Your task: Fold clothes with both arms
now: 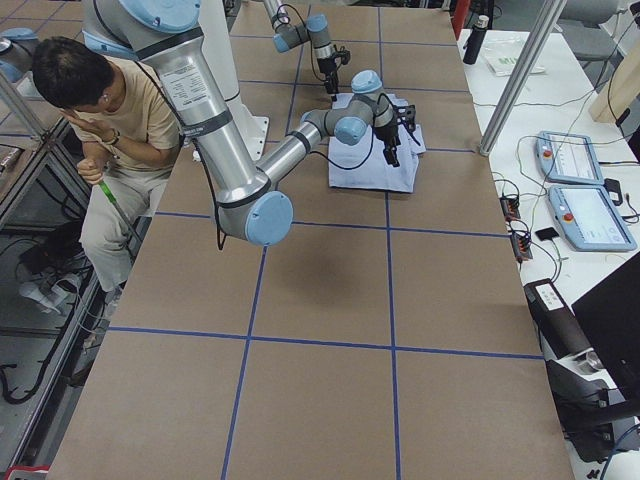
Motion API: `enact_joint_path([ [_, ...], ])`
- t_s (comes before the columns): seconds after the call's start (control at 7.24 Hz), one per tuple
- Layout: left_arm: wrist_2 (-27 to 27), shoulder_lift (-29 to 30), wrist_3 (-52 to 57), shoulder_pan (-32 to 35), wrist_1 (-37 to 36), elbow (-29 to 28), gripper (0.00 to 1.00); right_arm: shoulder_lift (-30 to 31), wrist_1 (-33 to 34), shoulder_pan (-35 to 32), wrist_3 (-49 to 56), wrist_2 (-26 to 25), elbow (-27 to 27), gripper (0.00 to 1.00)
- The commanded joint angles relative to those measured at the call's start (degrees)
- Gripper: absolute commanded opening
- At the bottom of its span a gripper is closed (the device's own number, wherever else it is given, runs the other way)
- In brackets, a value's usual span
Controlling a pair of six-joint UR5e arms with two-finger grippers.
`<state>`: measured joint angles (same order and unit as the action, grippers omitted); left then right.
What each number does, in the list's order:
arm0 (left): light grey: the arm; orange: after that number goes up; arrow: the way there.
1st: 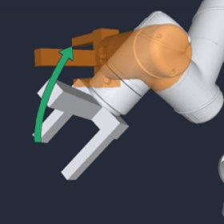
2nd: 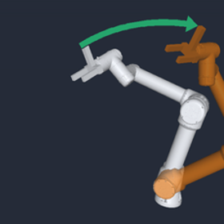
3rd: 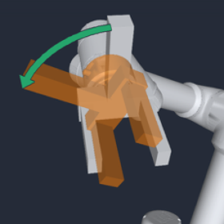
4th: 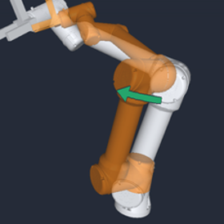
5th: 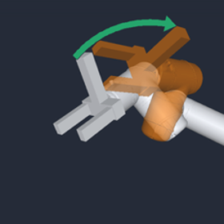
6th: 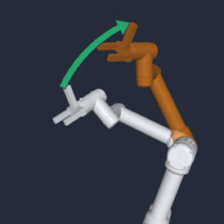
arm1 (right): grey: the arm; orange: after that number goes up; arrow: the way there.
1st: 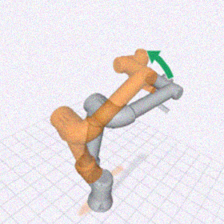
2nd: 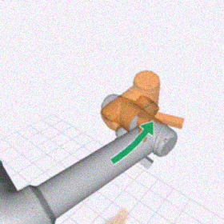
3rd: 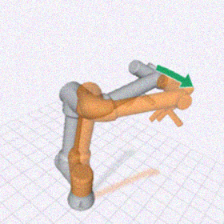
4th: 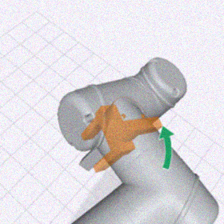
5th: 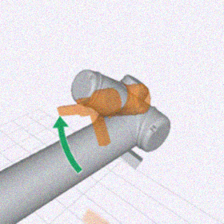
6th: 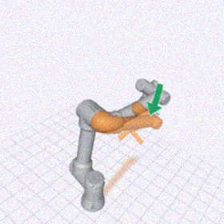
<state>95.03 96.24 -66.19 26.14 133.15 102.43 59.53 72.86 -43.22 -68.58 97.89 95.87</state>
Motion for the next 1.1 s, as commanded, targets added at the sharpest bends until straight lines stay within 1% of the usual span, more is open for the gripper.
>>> enact_joint_path([
  [0.0, 0.0, -0.4, 0.0, -0.2, 0.0, 0.2, 0.0, 0.1, 0.0, 0.2, -0.1, -0.1, 0.2, 1.0],
  [0.28, 0.1, -1.1, 0.5, 0.3, -0.1, 1.0, 0.0, 0.1, 0.0, 0.6, -0.3, -0.2, 0.2, 1.0],
  [0.41, 0.1, -2.3, 1.1, 0.8, -0.2, 0.8, 0.0, 0.1, -0.1, 1.2, -0.3, -1.0, 0.2, 1.0],
  [0.55, 0.1, -2.2, 6.9, 4.3, -0.3, 0.0, 0.0, 0.1, -0.1, 1.6, -0.4, -1.2, 0.2, 1.0],
  [0.69, 0.2, -1.6, 12.7, 10.0, -0.4, -3.3, 0.0, 0.0, -0.1, 1.7, -0.5, -1.3, 0.2, 1.0],
  [0.83, 0.1, 2.3, 18.2, 15.6, -0.6, -9.3, 0.0, 0.0, -0.1, 1.9, -0.5, -1.3, 0.2, 1.0],
  [0.97, 0.1, 11.9, 23.8, 21.2, -0.6, -20.8, 0.0, 0.0, -0.1, 2.2, -0.6, -1.3, 0.5, 1.0],
])
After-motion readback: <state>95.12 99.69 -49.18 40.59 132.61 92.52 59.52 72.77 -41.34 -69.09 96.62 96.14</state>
